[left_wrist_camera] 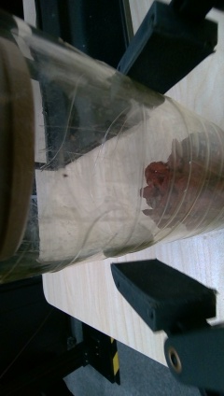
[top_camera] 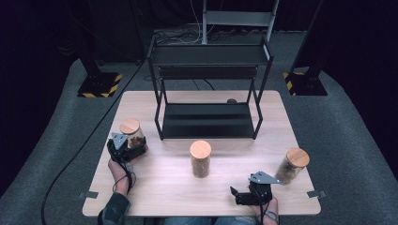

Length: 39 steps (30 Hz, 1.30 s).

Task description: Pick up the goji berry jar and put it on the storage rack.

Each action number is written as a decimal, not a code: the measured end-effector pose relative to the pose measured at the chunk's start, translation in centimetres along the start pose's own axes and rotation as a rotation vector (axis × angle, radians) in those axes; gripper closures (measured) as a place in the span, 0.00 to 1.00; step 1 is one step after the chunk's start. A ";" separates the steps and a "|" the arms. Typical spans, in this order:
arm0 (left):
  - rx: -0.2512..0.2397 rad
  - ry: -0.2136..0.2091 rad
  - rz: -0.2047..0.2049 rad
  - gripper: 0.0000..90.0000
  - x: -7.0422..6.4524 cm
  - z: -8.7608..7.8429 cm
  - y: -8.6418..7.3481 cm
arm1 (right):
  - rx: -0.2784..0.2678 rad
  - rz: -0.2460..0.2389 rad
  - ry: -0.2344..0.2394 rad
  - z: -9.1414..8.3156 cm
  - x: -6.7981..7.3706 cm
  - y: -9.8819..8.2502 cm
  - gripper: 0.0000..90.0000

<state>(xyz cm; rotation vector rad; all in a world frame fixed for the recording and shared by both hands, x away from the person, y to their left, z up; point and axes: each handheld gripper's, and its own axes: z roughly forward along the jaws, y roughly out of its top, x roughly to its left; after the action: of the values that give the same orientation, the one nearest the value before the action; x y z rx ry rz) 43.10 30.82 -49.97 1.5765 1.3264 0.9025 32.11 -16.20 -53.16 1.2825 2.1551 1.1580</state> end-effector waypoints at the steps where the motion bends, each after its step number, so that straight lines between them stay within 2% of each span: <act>1: 0.000 0.001 0.002 0.17 0.0 0.0 -0.1 | 0.000 -0.001 0.000 0.0 0.0 0.0 0.00; 5: 0.002 -0.005 -0.007 0.21 0.1 0.3 -0.5 | 0.001 0.005 0.003 0.0 0.0 0.0 0.00; 9: -0.004 -0.006 0.002 0.26 -0.1 0.4 -0.7 | 0.000 0.008 0.002 0.0 -0.1 0.0 0.00; 23: -0.012 -0.028 0.007 0.27 0.2 0.5 -0.7 | 0.009 0.008 0.012 0.1 -0.1 0.0 0.00; 28: -0.024 -0.048 -0.006 0.27 0.3 0.5 -0.8 | 0.009 0.004 0.014 0.1 -0.1 0.0 0.00; 39: -0.013 -0.073 0.015 0.27 -0.1 0.2 -0.8 | 0.011 0.003 0.015 0.1 -0.1 0.0 0.00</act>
<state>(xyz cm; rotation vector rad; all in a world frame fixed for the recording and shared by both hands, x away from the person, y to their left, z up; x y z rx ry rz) 43.02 30.77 -50.78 1.5971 1.2563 0.8528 32.22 -16.21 -53.18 1.2862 2.1739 1.1619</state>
